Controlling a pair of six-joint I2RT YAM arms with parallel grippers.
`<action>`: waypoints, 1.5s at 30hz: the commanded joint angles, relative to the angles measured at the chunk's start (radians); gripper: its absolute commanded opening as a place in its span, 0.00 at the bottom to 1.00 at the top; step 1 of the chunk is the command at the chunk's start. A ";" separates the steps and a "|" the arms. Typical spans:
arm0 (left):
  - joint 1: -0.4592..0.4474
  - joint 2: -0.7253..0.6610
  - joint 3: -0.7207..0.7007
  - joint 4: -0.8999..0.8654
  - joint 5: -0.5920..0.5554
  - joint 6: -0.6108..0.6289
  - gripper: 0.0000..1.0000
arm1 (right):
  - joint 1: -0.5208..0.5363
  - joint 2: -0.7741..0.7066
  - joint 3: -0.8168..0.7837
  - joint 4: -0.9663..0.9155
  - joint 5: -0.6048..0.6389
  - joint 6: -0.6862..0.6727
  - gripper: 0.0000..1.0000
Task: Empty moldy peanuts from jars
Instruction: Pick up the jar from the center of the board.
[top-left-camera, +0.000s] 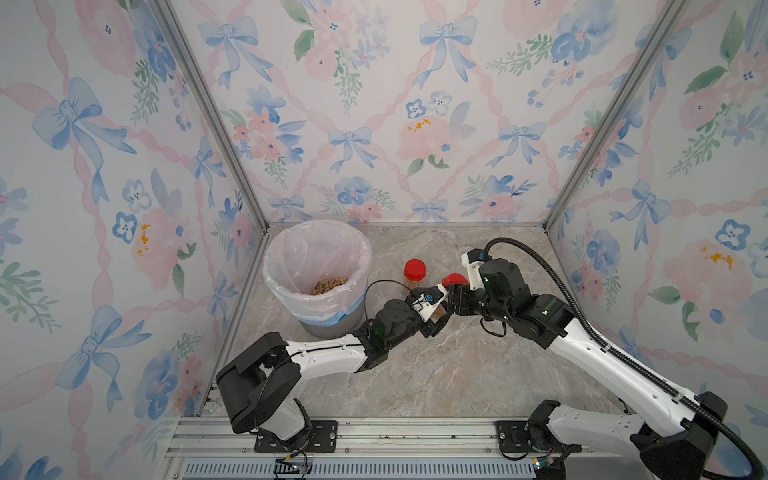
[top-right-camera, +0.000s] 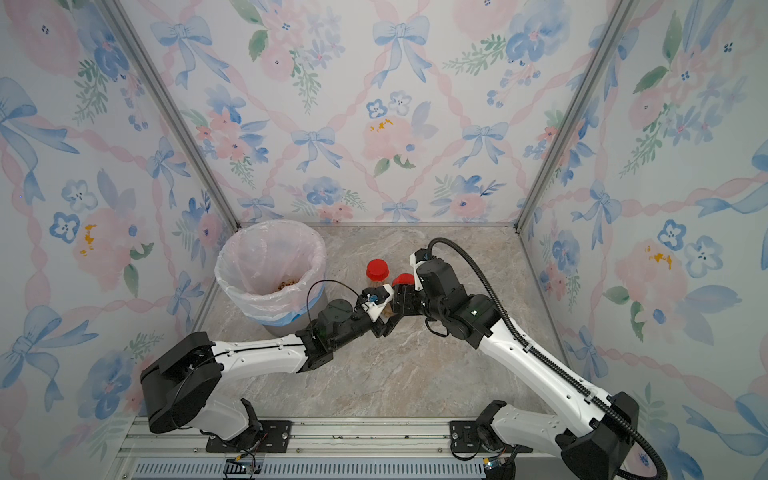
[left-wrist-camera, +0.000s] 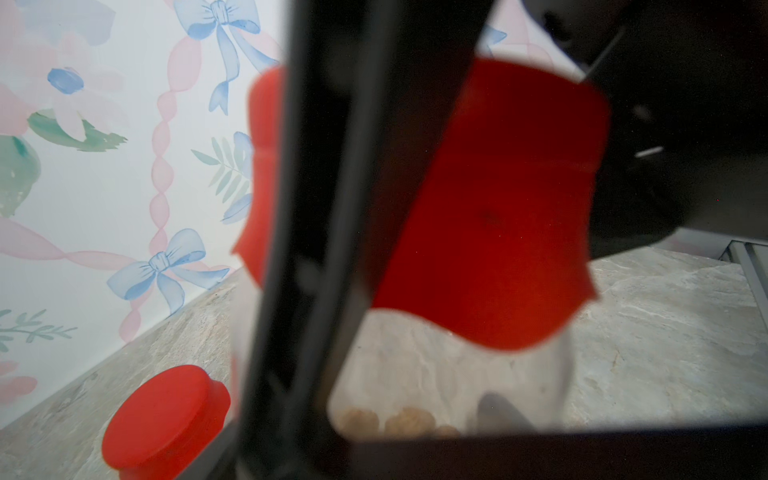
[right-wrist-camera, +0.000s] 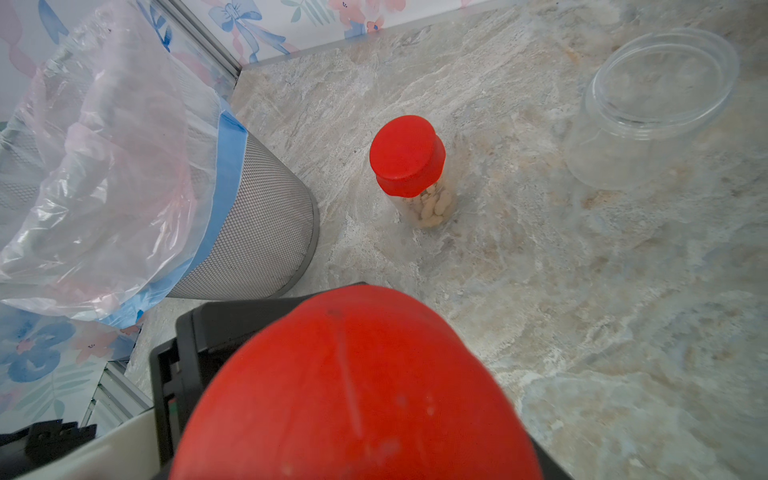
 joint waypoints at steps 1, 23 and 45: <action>0.003 0.011 0.021 -0.033 0.035 0.002 0.62 | 0.010 -0.017 -0.003 0.042 -0.036 -0.005 0.55; 0.003 -0.028 0.006 -0.078 0.033 0.008 0.40 | 0.011 0.006 0.072 0.024 0.004 0.024 0.95; 0.012 -0.129 -0.074 -0.084 -0.002 0.017 0.37 | -0.003 -0.037 0.127 -0.022 -0.118 -0.005 1.00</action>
